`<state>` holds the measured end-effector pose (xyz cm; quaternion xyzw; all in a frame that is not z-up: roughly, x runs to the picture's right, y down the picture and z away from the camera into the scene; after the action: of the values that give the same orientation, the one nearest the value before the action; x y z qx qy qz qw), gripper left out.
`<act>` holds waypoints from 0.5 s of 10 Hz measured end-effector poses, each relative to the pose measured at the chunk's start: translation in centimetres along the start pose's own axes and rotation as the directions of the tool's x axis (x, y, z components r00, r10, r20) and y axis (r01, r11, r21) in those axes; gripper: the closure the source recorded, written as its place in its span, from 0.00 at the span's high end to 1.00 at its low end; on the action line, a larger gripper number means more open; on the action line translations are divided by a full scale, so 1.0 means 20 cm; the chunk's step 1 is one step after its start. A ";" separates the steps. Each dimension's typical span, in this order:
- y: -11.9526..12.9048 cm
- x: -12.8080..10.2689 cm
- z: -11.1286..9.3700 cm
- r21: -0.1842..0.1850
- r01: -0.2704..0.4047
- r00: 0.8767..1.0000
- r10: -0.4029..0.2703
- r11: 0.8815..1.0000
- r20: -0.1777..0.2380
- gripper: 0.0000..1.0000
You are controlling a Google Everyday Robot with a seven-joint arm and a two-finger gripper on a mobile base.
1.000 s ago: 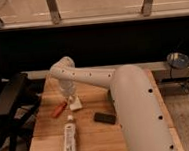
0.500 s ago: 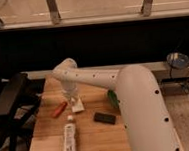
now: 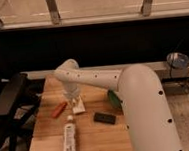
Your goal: Wipe the white sponge on the table
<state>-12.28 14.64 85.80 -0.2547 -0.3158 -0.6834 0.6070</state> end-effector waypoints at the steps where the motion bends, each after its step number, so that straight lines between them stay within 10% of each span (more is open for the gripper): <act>1: 0.04 -0.05 -0.02 -0.013 -0.025 1.000 0.025 1.000 0.009 0.00; 5: 0.37 -0.09 -0.12 -0.059 -0.162 0.986 0.164 0.985 0.025 0.00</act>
<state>-4.65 13.57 83.83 -0.3069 -0.2831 -0.6364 0.6486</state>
